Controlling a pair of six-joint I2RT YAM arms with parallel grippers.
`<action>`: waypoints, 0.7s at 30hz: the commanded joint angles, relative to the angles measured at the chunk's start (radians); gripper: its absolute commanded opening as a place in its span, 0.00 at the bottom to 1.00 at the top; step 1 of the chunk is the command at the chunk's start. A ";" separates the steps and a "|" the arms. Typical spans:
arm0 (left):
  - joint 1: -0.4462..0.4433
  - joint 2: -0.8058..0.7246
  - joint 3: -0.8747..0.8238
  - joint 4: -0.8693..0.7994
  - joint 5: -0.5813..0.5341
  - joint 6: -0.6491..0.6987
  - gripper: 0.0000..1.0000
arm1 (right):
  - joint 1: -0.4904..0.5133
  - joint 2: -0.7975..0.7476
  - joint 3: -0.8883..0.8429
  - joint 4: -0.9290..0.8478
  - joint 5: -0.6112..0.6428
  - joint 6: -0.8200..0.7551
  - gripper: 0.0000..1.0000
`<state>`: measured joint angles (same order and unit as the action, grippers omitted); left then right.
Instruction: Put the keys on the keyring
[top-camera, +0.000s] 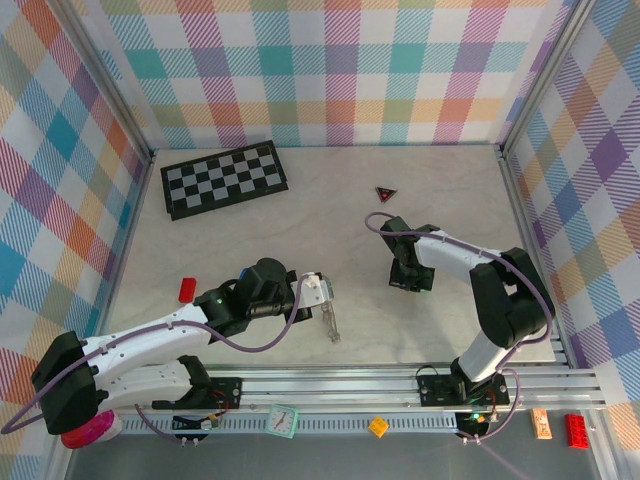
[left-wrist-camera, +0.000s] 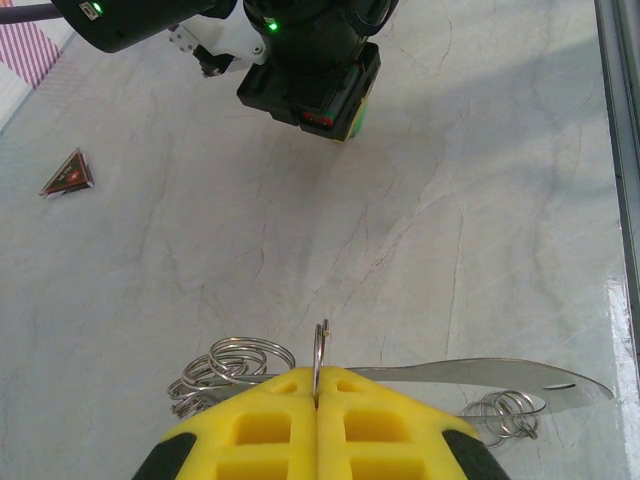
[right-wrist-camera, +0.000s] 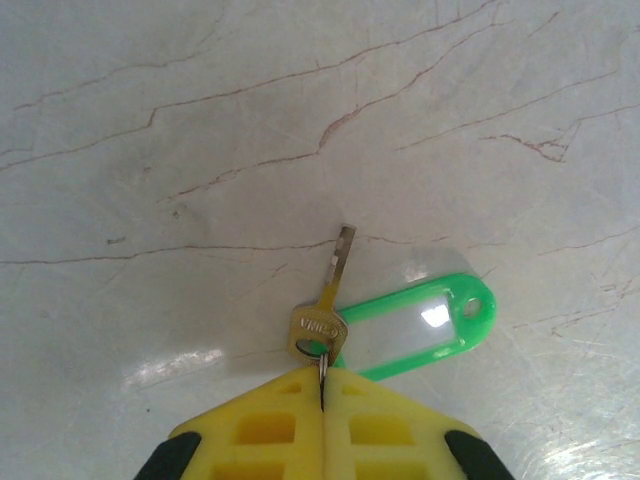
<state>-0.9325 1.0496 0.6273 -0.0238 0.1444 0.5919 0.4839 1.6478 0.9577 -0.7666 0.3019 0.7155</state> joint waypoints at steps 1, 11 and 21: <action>0.009 -0.027 0.017 0.042 0.001 0.011 0.00 | 0.005 -0.035 0.004 -0.033 -0.023 -0.023 0.00; 0.009 -0.059 -0.013 0.099 -0.033 -0.048 0.00 | 0.014 -0.351 -0.056 0.148 -0.288 -0.379 0.00; 0.009 -0.086 -0.005 0.080 -0.088 -0.180 0.00 | 0.082 -0.511 -0.073 0.275 -0.532 -0.592 0.00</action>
<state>-0.9325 0.9932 0.6247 0.0139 0.0822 0.4808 0.5480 1.1698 0.8970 -0.5503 -0.1150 0.2287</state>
